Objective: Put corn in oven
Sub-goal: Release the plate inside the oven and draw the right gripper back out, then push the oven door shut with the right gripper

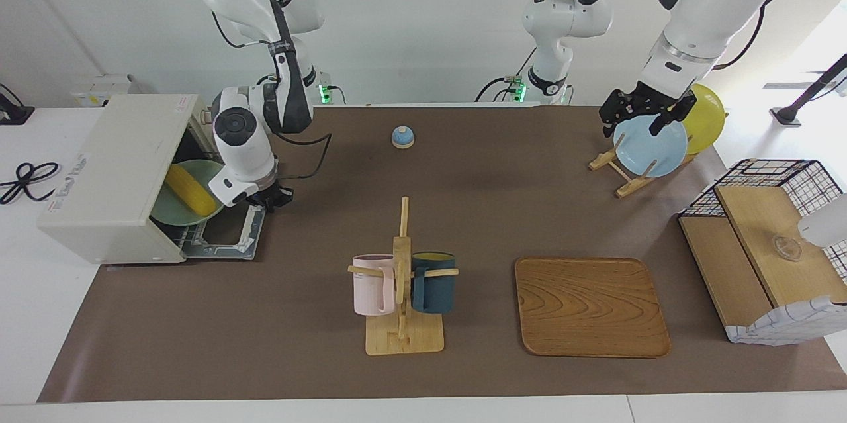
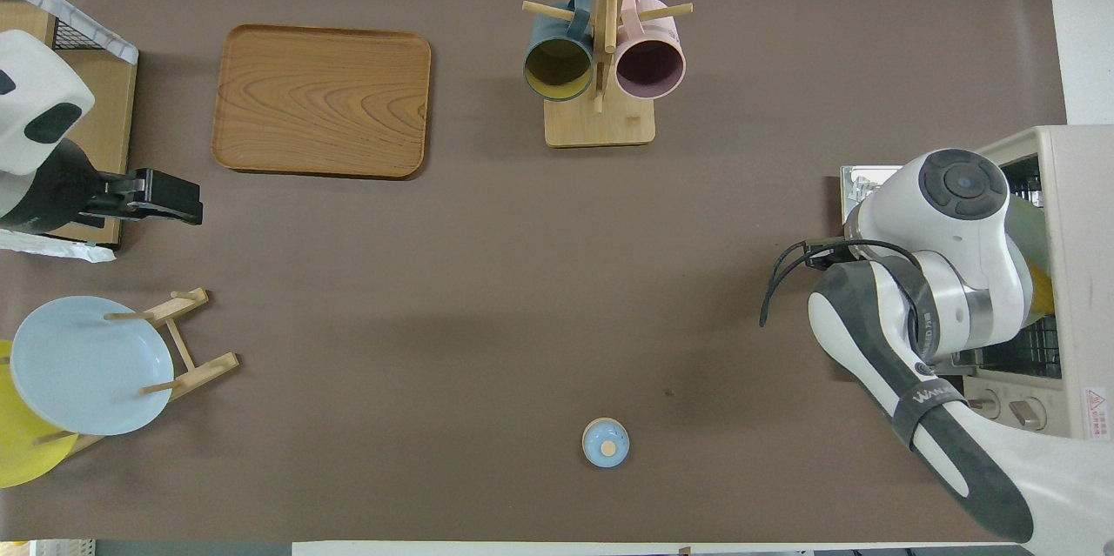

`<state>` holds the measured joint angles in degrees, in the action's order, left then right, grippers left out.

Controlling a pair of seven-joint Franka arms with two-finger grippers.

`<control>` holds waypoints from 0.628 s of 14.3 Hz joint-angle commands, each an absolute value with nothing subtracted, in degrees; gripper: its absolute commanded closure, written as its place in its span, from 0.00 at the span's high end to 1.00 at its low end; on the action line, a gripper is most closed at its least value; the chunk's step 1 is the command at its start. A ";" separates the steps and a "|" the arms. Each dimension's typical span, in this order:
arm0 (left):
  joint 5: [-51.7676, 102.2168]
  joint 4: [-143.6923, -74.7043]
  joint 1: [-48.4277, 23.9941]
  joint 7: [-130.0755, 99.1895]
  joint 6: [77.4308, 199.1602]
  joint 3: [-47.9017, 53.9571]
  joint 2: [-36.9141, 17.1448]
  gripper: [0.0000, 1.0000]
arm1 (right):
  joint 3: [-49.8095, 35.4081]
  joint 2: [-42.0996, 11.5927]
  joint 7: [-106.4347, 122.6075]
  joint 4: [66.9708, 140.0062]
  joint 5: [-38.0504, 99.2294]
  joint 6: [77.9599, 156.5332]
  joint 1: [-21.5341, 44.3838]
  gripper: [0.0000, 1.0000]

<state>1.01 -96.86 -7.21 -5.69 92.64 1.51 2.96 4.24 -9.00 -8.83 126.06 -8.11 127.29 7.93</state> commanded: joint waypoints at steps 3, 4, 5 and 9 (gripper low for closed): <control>1.14 -96.42 -7.29 -5.62 92.02 1.23 3.25 1.00 | 4.30 -7.47 -8.44 121.57 -18.70 118.23 7.12 0.00; 1.14 -96.42 -7.29 -5.62 92.02 1.23 3.25 1.00 | 4.48 -7.04 -8.00 120.68 -20.11 116.82 6.42 0.00; 1.14 -96.42 -7.29 -5.62 92.02 1.23 3.25 1.00 | 4.48 -6.42 -6.87 119.98 -20.74 115.68 5.55 0.00; 1.14 -96.42 -7.29 -5.62 92.02 1.23 3.25 1.00 | 4.48 -5.80 2.87 113.40 -21.01 108.56 1.24 0.00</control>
